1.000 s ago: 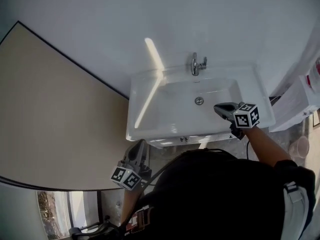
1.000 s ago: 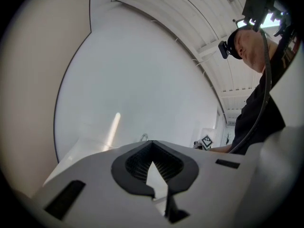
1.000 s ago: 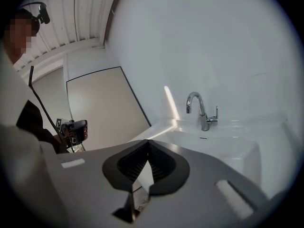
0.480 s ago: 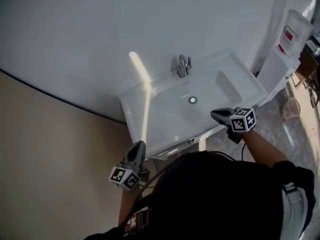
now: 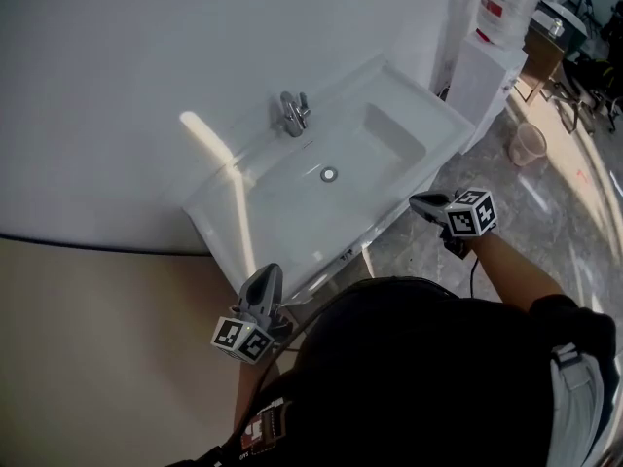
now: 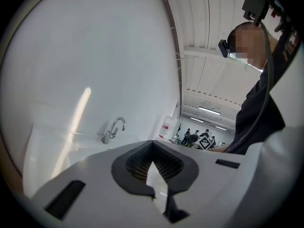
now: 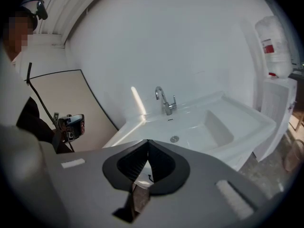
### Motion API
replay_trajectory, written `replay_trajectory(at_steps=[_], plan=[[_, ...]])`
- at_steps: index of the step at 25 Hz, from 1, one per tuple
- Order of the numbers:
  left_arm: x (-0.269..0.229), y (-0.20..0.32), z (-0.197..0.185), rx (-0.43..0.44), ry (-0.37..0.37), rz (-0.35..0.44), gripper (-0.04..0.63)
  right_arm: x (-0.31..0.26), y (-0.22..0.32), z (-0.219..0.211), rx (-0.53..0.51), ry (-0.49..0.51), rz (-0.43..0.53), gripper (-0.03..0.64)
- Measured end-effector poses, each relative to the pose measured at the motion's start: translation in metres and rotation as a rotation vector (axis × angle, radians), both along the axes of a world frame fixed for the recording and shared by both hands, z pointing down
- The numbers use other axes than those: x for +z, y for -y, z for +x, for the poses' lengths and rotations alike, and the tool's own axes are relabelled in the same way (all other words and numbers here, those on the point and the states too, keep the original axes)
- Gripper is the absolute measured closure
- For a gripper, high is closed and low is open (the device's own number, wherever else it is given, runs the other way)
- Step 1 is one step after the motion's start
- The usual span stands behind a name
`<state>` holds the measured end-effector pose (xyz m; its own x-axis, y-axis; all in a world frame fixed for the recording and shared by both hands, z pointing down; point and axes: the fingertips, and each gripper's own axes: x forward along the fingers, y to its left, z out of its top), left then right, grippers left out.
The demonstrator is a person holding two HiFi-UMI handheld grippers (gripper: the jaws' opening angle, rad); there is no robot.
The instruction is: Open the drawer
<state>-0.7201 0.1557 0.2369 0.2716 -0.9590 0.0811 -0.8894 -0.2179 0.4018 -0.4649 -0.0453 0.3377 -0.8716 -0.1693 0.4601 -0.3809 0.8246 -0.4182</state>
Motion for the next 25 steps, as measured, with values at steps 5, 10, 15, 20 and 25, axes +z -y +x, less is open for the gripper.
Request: replay_trajectory(at_steps=[5,10,15,20,25], plan=[[0.013,0.032,0.046,0.071,0.022,-0.050,0.604,0.055,0.027,0.062,0.095,-0.091,-0.010,0.615],[0.033,0.065,0.089,0.080,0.025,-0.101,0.604,0.111,0.056,0.106,0.121,-0.118,-0.089,0.614],[0.060,0.109,0.138,0.090,0.023,-0.158,0.604,0.155,0.090,0.132,0.068,-0.164,-0.104,0.612],[0.098,0.145,0.182,0.119,0.006,-0.246,0.604,0.195,0.116,0.151,0.027,-0.208,-0.101,0.607],[0.141,0.168,0.212,0.183,-0.020,-0.323,0.604,0.237,0.125,0.158,0.013,-0.258,-0.109,0.601]])
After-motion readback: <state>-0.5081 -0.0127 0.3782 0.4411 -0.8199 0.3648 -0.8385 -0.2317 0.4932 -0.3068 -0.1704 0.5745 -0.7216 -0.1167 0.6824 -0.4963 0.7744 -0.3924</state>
